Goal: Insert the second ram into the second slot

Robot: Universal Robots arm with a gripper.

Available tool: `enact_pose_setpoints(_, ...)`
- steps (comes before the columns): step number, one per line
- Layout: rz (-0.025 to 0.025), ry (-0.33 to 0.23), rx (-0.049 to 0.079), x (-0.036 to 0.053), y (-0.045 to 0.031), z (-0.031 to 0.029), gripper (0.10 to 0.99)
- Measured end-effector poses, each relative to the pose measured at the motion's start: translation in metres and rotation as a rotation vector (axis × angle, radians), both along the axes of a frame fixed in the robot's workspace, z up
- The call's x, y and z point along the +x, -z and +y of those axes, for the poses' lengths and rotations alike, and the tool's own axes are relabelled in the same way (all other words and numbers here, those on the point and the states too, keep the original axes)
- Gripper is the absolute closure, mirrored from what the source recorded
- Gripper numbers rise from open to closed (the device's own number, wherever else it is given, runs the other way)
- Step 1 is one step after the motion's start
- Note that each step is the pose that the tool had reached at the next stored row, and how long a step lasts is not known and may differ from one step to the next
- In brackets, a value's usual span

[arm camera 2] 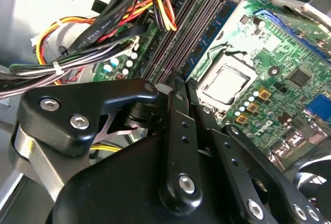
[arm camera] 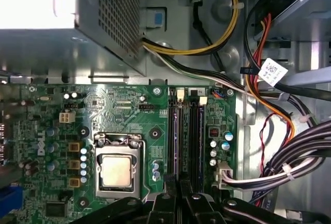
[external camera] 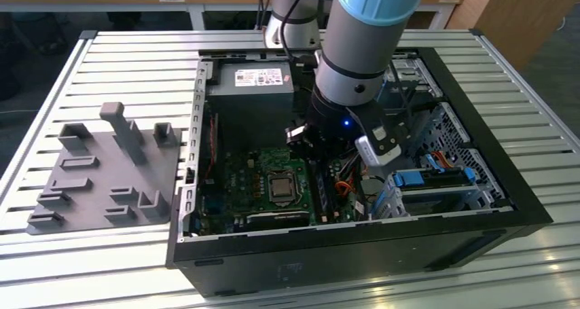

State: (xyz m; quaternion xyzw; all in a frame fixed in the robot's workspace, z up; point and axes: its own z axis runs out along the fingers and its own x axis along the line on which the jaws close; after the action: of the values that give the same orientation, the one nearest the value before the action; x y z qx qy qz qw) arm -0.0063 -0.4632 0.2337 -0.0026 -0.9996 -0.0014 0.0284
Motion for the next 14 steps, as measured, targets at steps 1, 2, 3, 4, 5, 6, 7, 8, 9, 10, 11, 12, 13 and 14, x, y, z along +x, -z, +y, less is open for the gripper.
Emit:
enact_pose_setpoints(1,0.0,0.001,0.0,0.0002,0.0013,0.0,0.945)
enact_pose_setpoints(2,0.0,0.003,0.0,0.0005,0.0023,0.0,0.945)
enact_pose_setpoints(3,0.0,0.005,0.0,0.0005,0.0028,0.0,0.945)
enact_pose_setpoints(4,0.0,0.009,0.0,0.0005,0.0031,-0.0002,0.945)
enact_pose_setpoints(5,0.0,0.014,0.0,0.0006,0.0037,-0.0002,0.945)
enact_pose_setpoints(6,0.0,0.02,0.0,0.0007,0.0043,-0.0001,0.945)
enact_pose_setpoints(7,0.0,0.027,0.0,0.0009,0.0046,-0.0002,0.945)
enact_pose_setpoints(8,0.0,0.033,0.0,0.0011,0.0047,-0.0002,0.945)
enact_pose_setpoints(9,0.0001,0.037,0.0,0.0012,0.0048,-0.0002,0.945)
enact_pose_setpoints(10,0.0001,0.037,0.0,0.0013,0.0049,-0.0002,0.945)
enact_pose_setpoints(11,0.0,0.037,0.0,0.0013,0.005,-0.0002,0.945)
enact_pose_setpoints(12,0.0,0.038,0.001,0.0013,0.0052,-0.0002,0.945)
enact_pose_setpoints(13,0.0,0.038,0.001,0.0014,0.0054,-0.0001,0.945)
enact_pose_setpoints(14,0.0,0.037,0.001,0.0016,0.0055,-0.0002,0.945)
